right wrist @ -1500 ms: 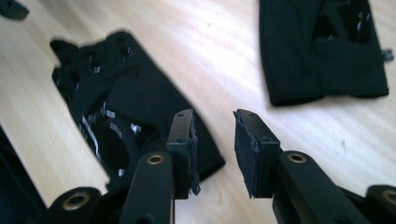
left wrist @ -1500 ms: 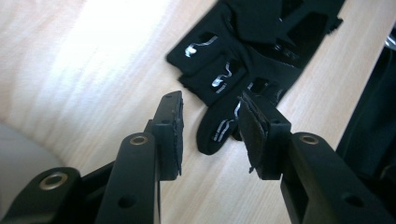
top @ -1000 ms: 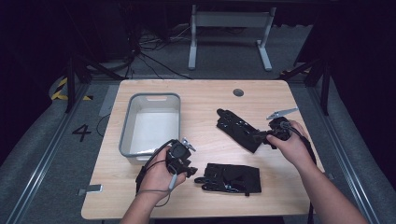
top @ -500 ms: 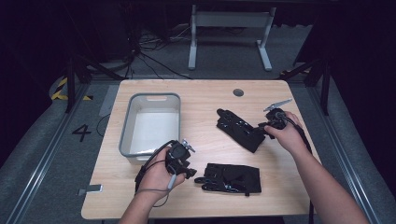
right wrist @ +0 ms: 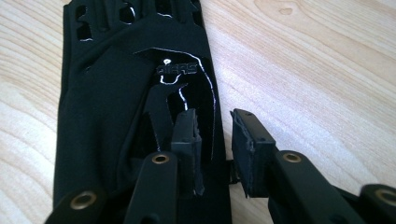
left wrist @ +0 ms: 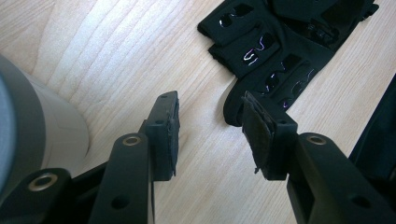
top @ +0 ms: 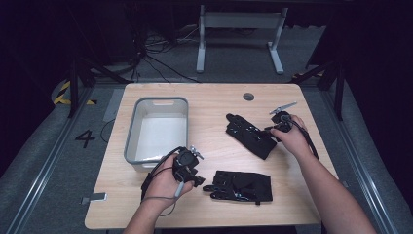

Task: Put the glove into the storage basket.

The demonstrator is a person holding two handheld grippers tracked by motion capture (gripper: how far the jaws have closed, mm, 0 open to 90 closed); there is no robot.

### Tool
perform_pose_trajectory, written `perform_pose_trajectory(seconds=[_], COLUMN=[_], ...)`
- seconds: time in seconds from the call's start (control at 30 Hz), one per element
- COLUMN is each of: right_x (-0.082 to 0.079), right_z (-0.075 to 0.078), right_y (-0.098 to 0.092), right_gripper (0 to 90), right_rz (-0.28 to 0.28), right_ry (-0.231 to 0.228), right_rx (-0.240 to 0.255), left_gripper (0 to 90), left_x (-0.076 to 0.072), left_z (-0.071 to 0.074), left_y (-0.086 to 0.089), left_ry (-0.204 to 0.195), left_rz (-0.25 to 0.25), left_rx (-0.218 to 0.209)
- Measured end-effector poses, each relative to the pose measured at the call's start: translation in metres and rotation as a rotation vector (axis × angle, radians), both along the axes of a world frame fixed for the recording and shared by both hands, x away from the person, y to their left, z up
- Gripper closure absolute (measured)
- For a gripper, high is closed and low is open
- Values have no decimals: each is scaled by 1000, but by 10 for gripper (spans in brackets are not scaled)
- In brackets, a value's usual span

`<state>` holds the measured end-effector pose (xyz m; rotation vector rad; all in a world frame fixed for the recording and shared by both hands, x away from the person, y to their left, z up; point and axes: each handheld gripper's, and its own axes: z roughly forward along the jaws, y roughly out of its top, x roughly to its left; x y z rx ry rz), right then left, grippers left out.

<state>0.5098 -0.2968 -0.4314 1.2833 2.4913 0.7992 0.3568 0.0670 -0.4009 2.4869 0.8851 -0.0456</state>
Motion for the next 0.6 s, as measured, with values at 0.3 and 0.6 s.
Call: perform_pose_trajectory(seconds=[0.3, 0.6], right_x=[5, 2], right_z=[-8, -7], right_y=[1, 7], right_gripper=[663, 834], right_rz=[-3, 19], right_ry=[23, 36], right_rx=[9, 4], left_gripper=[563, 546], left_x=[-1, -2], left_z=[0, -1], left_y=[-1, -3], left_ry=[1, -5], left_rz=[-3, -15], left_rx=[-3, -3])
